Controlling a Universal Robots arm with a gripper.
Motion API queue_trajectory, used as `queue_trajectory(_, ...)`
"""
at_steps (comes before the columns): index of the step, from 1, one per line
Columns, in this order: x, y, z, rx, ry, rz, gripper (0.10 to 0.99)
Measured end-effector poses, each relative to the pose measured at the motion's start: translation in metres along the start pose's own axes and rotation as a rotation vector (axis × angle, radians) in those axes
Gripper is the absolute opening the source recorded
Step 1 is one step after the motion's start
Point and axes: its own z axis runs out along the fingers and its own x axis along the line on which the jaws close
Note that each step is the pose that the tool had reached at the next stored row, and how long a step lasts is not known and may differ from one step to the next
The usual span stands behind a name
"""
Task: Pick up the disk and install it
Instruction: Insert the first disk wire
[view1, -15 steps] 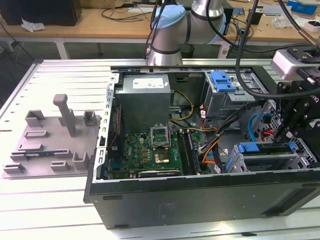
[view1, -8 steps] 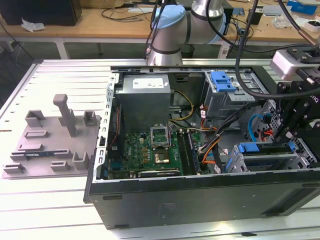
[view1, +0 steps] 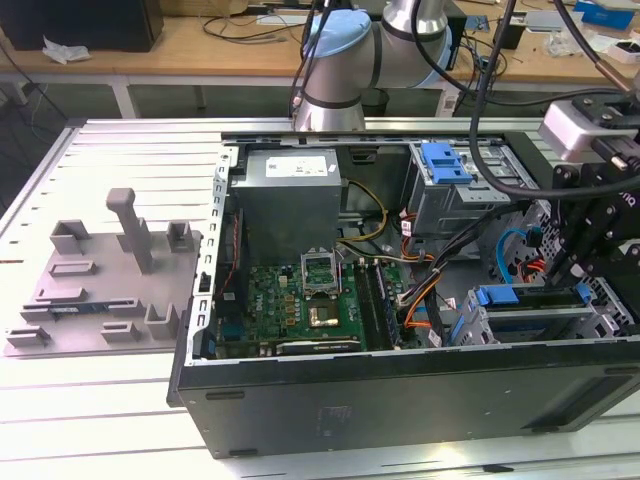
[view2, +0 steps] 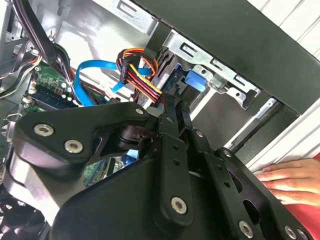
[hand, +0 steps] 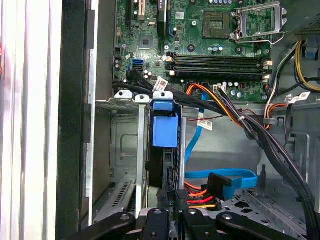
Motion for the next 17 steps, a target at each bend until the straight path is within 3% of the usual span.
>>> queue_trajectory(17, 0.0000, -0.0010, 0.0030, 0.000, 0.0000, 0.000, 0.169)
